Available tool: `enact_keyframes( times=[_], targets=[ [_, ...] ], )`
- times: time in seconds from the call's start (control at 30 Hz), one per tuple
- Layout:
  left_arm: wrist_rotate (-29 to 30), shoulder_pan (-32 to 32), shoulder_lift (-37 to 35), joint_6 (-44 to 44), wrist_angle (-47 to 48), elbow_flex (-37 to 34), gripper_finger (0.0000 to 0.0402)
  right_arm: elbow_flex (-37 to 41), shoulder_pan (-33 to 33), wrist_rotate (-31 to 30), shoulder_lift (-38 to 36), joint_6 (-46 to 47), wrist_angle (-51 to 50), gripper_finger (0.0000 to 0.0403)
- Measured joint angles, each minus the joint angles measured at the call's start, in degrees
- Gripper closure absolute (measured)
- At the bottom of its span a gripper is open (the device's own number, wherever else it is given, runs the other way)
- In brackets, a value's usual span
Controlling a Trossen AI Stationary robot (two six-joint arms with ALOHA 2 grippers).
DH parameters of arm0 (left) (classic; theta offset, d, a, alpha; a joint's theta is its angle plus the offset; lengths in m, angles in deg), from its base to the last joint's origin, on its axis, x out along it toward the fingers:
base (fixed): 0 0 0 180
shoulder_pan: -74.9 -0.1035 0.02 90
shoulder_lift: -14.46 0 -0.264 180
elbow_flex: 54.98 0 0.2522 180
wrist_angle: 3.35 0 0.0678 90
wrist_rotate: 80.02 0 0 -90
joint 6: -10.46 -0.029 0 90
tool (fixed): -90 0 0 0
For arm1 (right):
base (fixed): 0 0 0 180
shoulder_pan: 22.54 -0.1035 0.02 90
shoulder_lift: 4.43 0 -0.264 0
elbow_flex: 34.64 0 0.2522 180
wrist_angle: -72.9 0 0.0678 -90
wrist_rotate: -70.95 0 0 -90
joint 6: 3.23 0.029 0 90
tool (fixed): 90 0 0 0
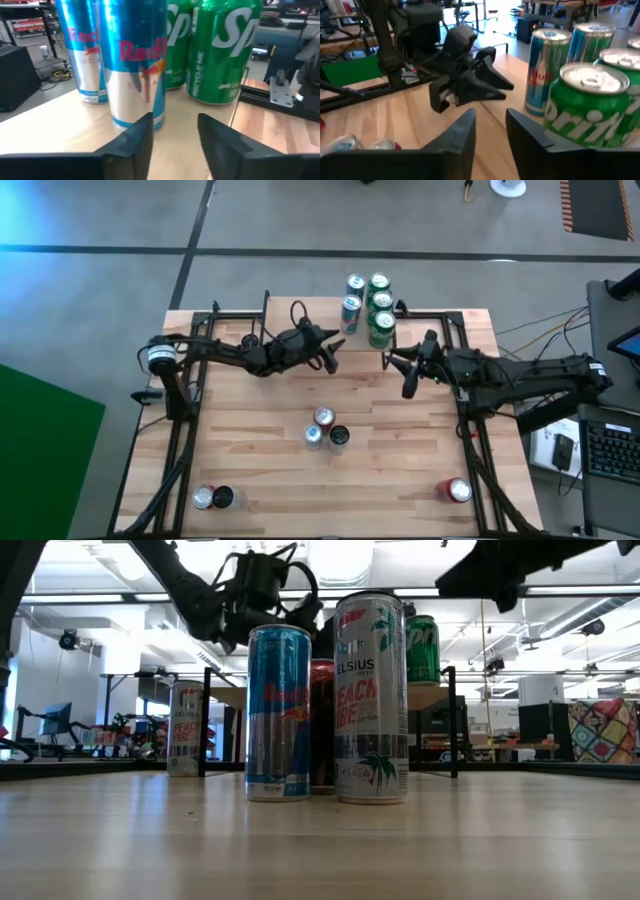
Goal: Place canned beverage on shelf
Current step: Put the bottom blue soda can on the shelf aligned with the other blue soda can
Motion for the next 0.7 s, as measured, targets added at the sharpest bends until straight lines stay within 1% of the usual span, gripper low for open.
enact_keyframes(
  times=[0.13, 0.27, 0.47, 0.6, 0.7],
  targets=[
    [0.21, -0.53, 0.81, -0.61, -0.60, 0.87, 0.0313, 1.53, -0.20, -0.01, -0.46, 0.05, 0.78, 0.0352],
    [0.00, -1.55, 2.73, -1.09, -0.67, 2.91, 0.0349, 2.80, -0.41, 0.01, 0.23, 1.13, 2.28, 0.0386],
    [-0.61, -3.22, 4.78, 0.26, -0.62, 4.22, 0.0380, 4.66, -2.50, -0.01, 1.68, 2.68, 3.90, 0.0394],
    [-1.06, -3.33, 5.05, 0.45, -0.98, 4.33, 0.0389, 5.36, -4.05, -0.02, 2.99, 3.37, 5.69, 0.0394],
    [-2.09, -3.36, 5.05, 0.44, -2.05, 4.33, 0.0390, 5.50, -4.95, -2.17, 4.09, 3.50, 6.58, 0.0394]
  ],
)
